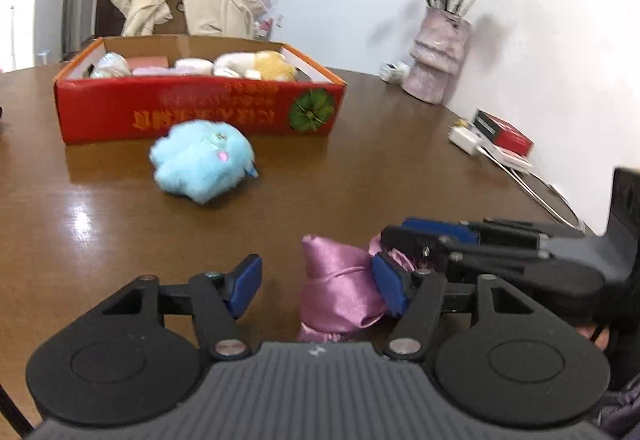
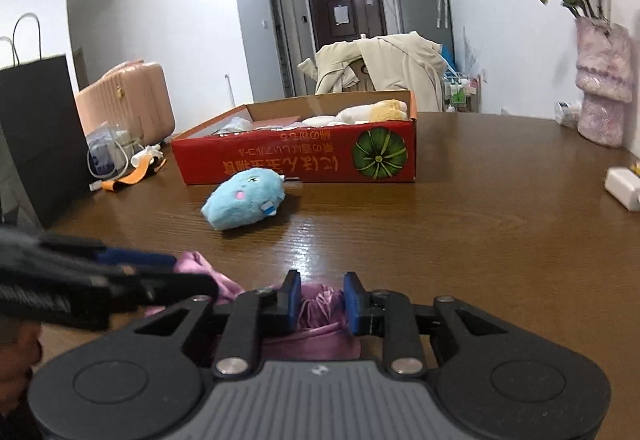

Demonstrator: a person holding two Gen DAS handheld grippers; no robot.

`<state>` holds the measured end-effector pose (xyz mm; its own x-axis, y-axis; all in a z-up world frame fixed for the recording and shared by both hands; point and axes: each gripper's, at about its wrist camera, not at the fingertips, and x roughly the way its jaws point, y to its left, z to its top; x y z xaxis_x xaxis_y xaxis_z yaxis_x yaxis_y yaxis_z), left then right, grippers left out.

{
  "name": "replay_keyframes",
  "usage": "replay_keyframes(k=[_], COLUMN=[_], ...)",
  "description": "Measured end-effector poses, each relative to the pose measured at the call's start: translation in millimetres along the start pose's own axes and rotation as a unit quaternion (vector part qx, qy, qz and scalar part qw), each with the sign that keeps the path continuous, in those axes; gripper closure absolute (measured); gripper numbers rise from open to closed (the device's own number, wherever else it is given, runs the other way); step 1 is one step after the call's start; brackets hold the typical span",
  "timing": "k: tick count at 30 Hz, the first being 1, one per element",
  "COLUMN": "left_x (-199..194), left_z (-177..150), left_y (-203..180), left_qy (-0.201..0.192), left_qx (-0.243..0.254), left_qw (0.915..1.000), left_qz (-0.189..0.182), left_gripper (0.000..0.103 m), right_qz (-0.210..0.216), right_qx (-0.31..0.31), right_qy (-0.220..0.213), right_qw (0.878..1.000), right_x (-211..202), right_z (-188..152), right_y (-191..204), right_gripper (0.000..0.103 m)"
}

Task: Organize soft objects
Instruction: 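Close both tools together on the pink satin bow, then carry the pink bow into the box and open both tools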

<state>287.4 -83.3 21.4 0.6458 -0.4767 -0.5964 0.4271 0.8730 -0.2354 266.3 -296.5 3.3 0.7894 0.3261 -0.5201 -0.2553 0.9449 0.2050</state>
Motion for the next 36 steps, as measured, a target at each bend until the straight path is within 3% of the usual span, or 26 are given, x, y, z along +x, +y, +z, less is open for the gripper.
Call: replay_keyframes(k=[5,7,11,13,17,21,25,29,33,36], left_x=[-8.6,-9.5,-10.2,-13.0,-16.9,-21.5,-35.8,-40.9,-16.6,12.6], left_z=[-13.0,-19.0,-29.5,-30.8,-31.1,-25.9,2.3,62.0,126.5,160.3], left_y=[-9.3,-11.5,-12.5,-12.6,-12.1,-8.0,4.3,38.2,85.6,116.7], left_qy=[0.007,0.014,0.021,0.015,0.007,-0.005,-0.037,-0.077,-0.089,-0.086], left_qx=[0.020,0.022,0.013,0.012,0.010,0.007,0.004,-0.002,-0.029,-0.045], left_qw=[0.9998,0.9997,0.9997,0.9998,0.9998,0.9998,0.9990,0.9965,0.9952,0.9953], left_qz=[0.008,0.004,-0.003,-0.007,-0.014,-0.015,-0.025,-0.032,-0.026,0.005], left_gripper=[0.039,0.042,0.059,0.063,0.071,0.073,0.073,0.072,0.072,0.072], right_qz=[0.034,0.041,0.039,0.041,0.039,0.041,0.056,0.084,0.103,0.111], right_qx=[0.080,0.084,0.084,0.089,0.083,0.066,0.048,0.024,0.032,0.047], right_qy=[0.024,0.029,0.039,0.037,0.036,0.031,-0.009,-0.055,-0.059,-0.038], right_qw=[0.996,0.995,0.995,0.995,0.995,0.997,0.997,0.995,0.992,0.992], right_x=[-14.1,-18.0,-20.7,-22.1,-23.1,-20.3,-16.3,3.1,60.6,116.5], right_z=[-3.1,-5.8,-13.0,-16.6,-18.8,-12.0,25.3,86.1,151.2,185.8], right_y=[-17.0,-17.7,-13.5,-12.6,-7.8,-2.9,4.0,12.1,11.5,14.8], right_gripper=[0.075,0.075,0.076,0.078,0.093,0.098,0.098,0.098,0.098,0.098])
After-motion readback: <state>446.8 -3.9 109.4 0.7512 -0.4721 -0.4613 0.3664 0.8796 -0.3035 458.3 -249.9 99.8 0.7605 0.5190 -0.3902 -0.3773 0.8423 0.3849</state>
